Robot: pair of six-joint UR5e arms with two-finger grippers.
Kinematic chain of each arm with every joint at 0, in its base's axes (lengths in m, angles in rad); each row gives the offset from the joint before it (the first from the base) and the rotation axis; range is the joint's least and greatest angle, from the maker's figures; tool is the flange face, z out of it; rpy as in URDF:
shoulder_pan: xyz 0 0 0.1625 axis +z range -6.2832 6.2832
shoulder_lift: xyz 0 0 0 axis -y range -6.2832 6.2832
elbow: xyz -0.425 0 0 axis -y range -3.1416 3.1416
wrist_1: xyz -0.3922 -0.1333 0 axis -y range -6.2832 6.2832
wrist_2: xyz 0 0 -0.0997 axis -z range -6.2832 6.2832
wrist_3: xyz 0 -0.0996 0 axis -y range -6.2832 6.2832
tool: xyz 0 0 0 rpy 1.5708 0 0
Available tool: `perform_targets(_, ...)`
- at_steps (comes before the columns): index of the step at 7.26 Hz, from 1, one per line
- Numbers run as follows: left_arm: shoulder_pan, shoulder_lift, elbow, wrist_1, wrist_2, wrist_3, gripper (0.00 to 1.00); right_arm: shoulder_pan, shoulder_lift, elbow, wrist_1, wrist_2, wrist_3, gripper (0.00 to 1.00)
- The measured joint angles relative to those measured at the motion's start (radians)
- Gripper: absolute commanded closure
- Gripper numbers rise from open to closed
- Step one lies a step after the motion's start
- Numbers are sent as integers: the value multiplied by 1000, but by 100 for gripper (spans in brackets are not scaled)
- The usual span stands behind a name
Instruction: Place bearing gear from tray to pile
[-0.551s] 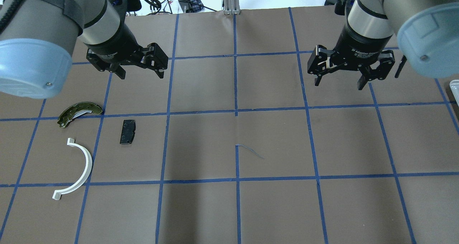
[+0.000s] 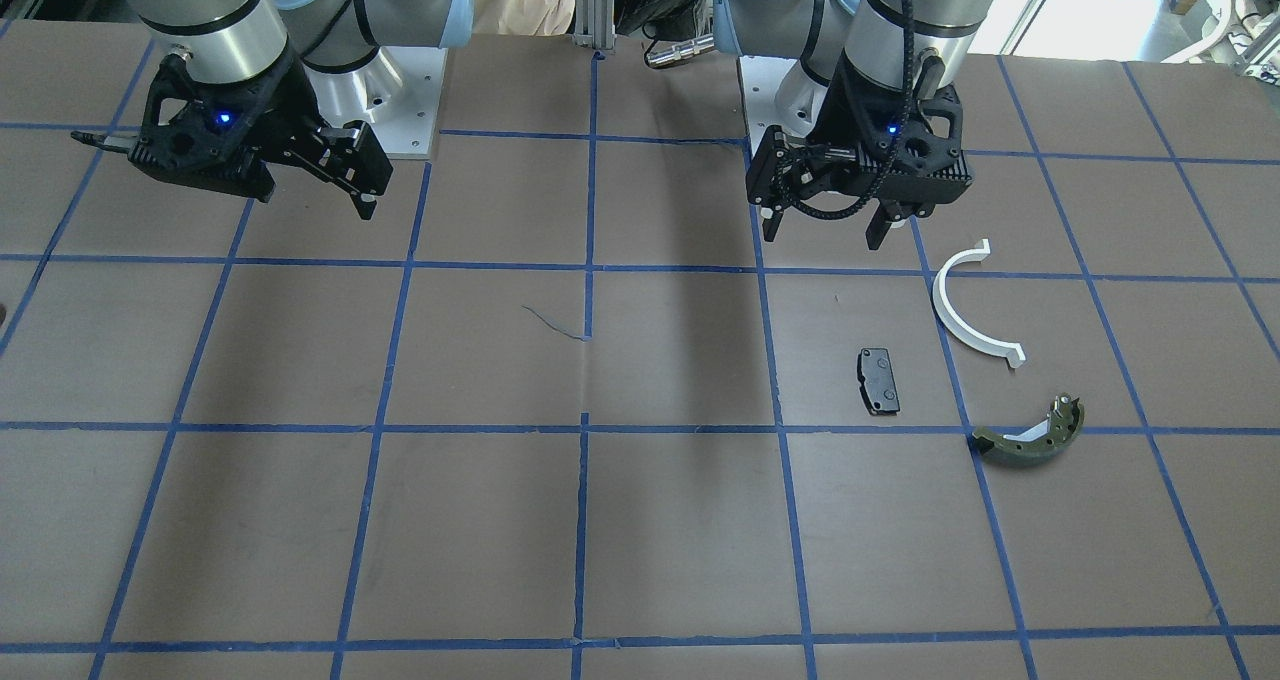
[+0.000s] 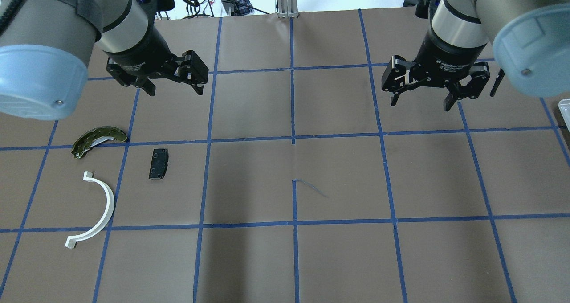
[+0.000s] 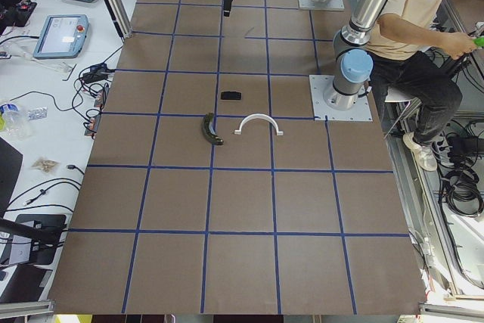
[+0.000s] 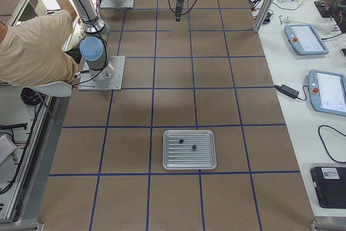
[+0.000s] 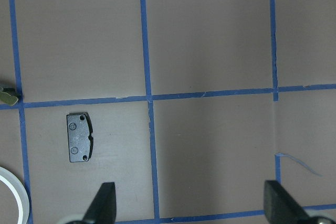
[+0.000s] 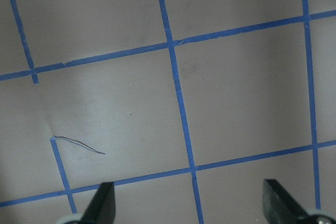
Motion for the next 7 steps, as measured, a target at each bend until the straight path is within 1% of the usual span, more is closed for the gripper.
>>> perform_targets(5,0,1,-1,1,1,0,0,-4,3,3,2,-11,6,0)
perform_targets(7,0,1,-2,1,2,0,0,-25,6,4,2,-11,-5,0)
